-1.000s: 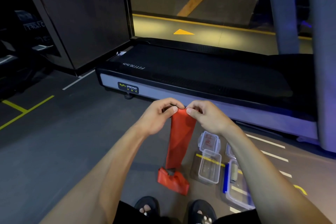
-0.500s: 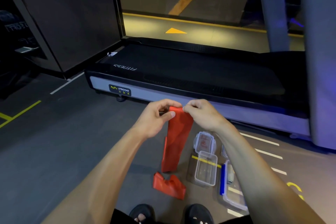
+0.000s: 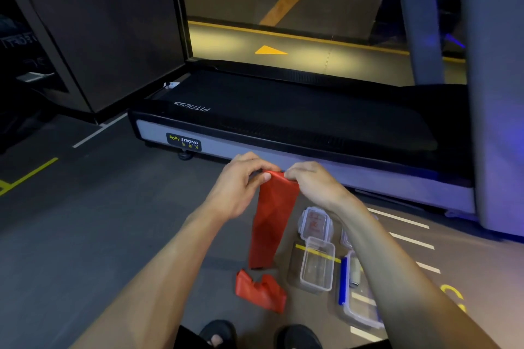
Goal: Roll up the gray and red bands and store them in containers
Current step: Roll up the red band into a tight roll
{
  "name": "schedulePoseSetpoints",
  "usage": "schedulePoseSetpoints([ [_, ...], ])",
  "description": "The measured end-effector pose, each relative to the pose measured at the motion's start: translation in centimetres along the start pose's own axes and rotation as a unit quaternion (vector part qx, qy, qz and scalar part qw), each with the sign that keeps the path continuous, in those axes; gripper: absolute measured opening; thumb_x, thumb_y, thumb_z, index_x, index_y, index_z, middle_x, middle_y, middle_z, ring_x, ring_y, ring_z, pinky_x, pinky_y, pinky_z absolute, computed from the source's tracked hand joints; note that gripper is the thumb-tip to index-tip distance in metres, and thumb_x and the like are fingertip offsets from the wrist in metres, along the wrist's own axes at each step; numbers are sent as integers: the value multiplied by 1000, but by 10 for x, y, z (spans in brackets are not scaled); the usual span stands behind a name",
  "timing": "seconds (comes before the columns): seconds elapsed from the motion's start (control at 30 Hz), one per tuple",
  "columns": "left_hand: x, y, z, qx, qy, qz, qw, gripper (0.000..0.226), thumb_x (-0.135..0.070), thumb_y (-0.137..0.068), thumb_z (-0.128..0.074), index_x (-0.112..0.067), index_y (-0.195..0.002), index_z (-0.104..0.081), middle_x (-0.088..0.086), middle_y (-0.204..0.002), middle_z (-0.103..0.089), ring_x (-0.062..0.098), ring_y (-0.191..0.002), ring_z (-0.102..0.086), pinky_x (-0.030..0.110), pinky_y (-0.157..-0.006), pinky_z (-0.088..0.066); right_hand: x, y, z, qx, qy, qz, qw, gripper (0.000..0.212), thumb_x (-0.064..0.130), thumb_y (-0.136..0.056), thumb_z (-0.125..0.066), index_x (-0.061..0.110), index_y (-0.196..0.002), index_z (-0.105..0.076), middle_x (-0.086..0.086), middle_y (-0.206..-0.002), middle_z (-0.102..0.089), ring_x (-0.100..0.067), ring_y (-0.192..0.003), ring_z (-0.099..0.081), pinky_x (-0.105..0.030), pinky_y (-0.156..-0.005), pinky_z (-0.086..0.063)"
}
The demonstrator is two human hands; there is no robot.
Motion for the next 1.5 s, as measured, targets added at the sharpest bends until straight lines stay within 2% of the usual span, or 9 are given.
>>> schedulePoseSetpoints([
  [0.07, -4, 2, -1, 17, -5, 1, 1000, 24, -8, -94, -69, -26, -108, -77, -10, -91, -58, 11, -94, -59, 24, -88, -46, -6, 3, 2, 8, -5, 12, 1000, 13, 21, -98, -58, 17, -90, -68, -6, -92, -71, -20, -88, -64, -40, -86, -49],
  [0.23, -15, 9, -2, 61, 10, 26, 998, 23, -10, -95, -68, -27, -109, -77, -7, -86, -57, 13, -88, -63, 28, -86, -50, -19, 19, 10, 17, 79, 139, 987, 9, 32, -97, -66, 25, -99, -62, 9, -63, -52, -5, -57, -46, -30, -62, -37],
  [0.37, -19, 14, -4, 73, 33, 48, 996, 23, -11, -93, -71, -26, -109, -77, -7, -93, -67, 11, -93, -67, 37, -94, -53, -24, 29, 18, -45, 189, 186, 963, 17, 50, -91, -67, 37, -86, -58, 12, -72, -61, -11, -83, -48, -37, -82, -39],
  [0.53, -21, 24, -2, 53, 108, 85, 989, 21, -17, -88, -75, -28, -105, -76, 4, -98, -77, 23, -97, -72, 49, -97, -53, -16, 45, 18, -68, 254, 222, 939, 15, 45, -98, -60, 31, -93, -64, 12, -92, -58, -16, -98, -42, -39, -87, -35],
  [0.77, -37, 34, 0, 15, 162, 80, 983, 19, -5, -89, -74, -19, -102, -76, 13, -89, -75, 12, -82, -66, 29, -84, -53, -10, 55, 18, -55, 197, 223, 953, 11, 35, -99, -62, 30, -89, -61, 8, -87, -60, -19, -96, -48, -47, -91, -44],
  [0.97, -42, 36, 0, 18, 171, 82, 982, 18, -7, -90, -73, -18, -105, -76, 22, -98, -74, 41, -98, -69, 50, -96, -52, -8, 62, 19, -28, 167, 221, 960, 6, 36, -100, -59, 34, -96, -63, 7, -84, -64, -19, -98, -50, -41, -88, -44],
  [1.17, -51, 33, -8, 30, 191, 84, 977, 28, -7, -92, -71, -27, -111, -68, 4, -87, -71, 13, -87, -66, 37, -96, -51, -8, 61, 22, -45, 136, 193, 971, 12, 28, -98, -58, 28, -87, -63, 2, -75, -65, -18, -82, -55, -31, -73, -35],
  [1.33, -45, 35, -10, 17, 202, 103, 974, 29, -1, -89, -73, -19, -111, -69, 15, -91, -77, 10, -88, -68, 31, -95, -53, -7, 61, 25, -41, 95, 175, 979, 12, 22, -96, -60, 23, -85, -66, 8, -70, -61, 1, -60, -53, -16, -57, -36],
  [1.5, -42, 34, -7, 26, 208, 97, 973, 34, 3, -90, -70, -18, -117, -68, 8, -87, -77, 7, -86, -69, 24, -93, -52, -8, 54, 24, -21, 40, 145, 988, 13, 21, -95, -62, 20, -85, -70, 10, -70, -61, 0, -62, -51, -21, -63, -41],
])
Point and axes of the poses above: each hand's wrist, its own y-axis away from the middle knuckle, its own z-axis out of the back of the hand, x = y × z, the point moved 2 cm from there along -y, towards the middle knuckle
